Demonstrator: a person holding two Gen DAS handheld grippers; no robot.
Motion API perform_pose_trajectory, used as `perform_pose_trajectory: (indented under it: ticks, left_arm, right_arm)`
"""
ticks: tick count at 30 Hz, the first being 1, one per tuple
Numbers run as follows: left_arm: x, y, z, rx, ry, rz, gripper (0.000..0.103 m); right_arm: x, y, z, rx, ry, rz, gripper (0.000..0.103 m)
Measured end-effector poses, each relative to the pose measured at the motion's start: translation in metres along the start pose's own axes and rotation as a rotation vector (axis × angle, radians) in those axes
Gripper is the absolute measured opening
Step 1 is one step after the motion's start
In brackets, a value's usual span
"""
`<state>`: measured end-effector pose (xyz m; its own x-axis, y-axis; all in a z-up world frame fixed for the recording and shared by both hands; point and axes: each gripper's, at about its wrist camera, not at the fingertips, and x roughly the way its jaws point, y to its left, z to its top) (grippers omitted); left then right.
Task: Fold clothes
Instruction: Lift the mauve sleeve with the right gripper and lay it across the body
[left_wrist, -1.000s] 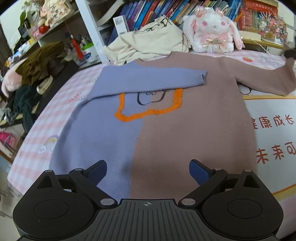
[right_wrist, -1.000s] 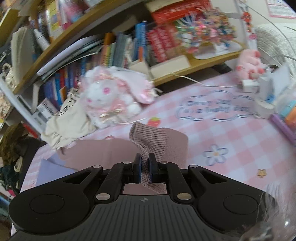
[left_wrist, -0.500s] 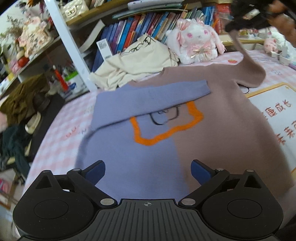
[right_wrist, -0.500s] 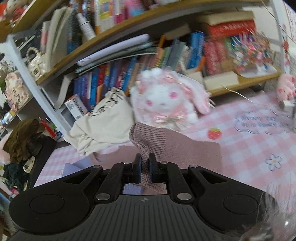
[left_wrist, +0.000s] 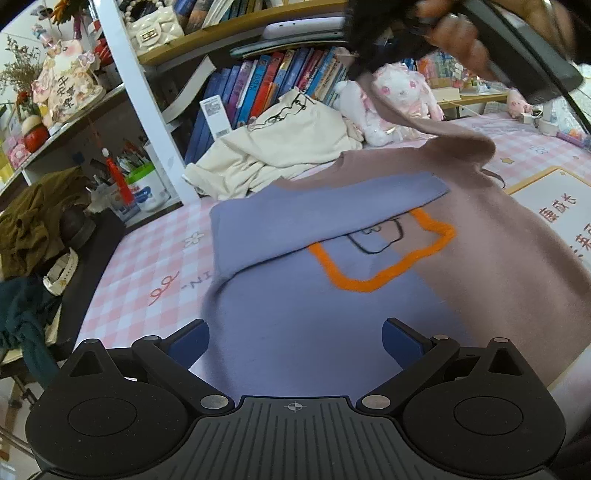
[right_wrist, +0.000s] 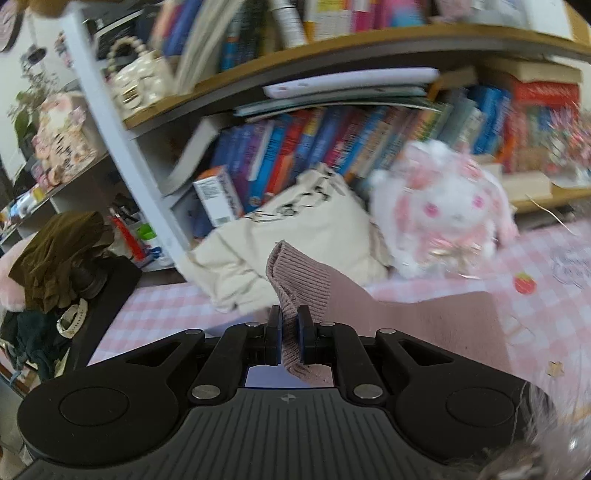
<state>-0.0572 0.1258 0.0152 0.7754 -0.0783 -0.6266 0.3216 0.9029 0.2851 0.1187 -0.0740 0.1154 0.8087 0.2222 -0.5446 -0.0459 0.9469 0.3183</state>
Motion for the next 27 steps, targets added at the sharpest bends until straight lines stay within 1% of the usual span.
perform_pose_trajectory:
  ticks: [7, 10, 13, 15, 17, 19, 20, 22, 24, 27]
  left_arm:
    - [0.002, 0.029, -0.011, -0.031, 0.011, 0.015, 0.101]
    - [0.002, 0.035, -0.015, -0.045, 0.016, 0.013, 0.101]
    - [0.005, 0.04, -0.019, -0.054, 0.035, 0.014, 0.101]
    - [0.006, 0.043, -0.021, -0.059, 0.043, 0.015, 0.101]
    - [0.006, 0.045, -0.022, -0.063, 0.044, 0.017, 0.101]
    - [0.006, 0.046, -0.023, -0.067, 0.045, 0.019, 0.101]
    - [0.006, 0.047, -0.023, -0.069, 0.044, 0.019, 0.101]
    - [0.006, 0.048, -0.023, -0.073, 0.044, 0.02, 0.101]
    - [0.007, 0.048, -0.022, -0.075, 0.043, 0.017, 0.101]
    - [0.007, 0.046, -0.021, -0.071, 0.042, 0.008, 0.101]
  right_arm:
    - [0.024, 0.056, -0.005, -0.053, 0.015, 0.071, 0.008]
    - [0.038, 0.073, -0.01, -0.081, 0.05, 0.07, 0.008]
    - [0.051, 0.08, -0.016, -0.106, 0.085, 0.062, 0.008]
    - [0.057, 0.083, -0.021, -0.114, 0.106, 0.061, 0.009]
    - [0.058, 0.082, -0.024, -0.105, 0.117, 0.087, 0.015]
    - [0.058, 0.081, -0.026, -0.095, 0.126, 0.115, 0.016]
    - [0.056, 0.08, -0.027, -0.088, 0.124, 0.137, 0.02]
    - [0.05, 0.076, -0.027, -0.081, 0.115, 0.155, 0.024]
    - [0.042, 0.069, -0.028, -0.076, 0.106, 0.152, 0.024]
    - [0.033, 0.053, -0.03, -0.046, 0.109, 0.115, 0.024]
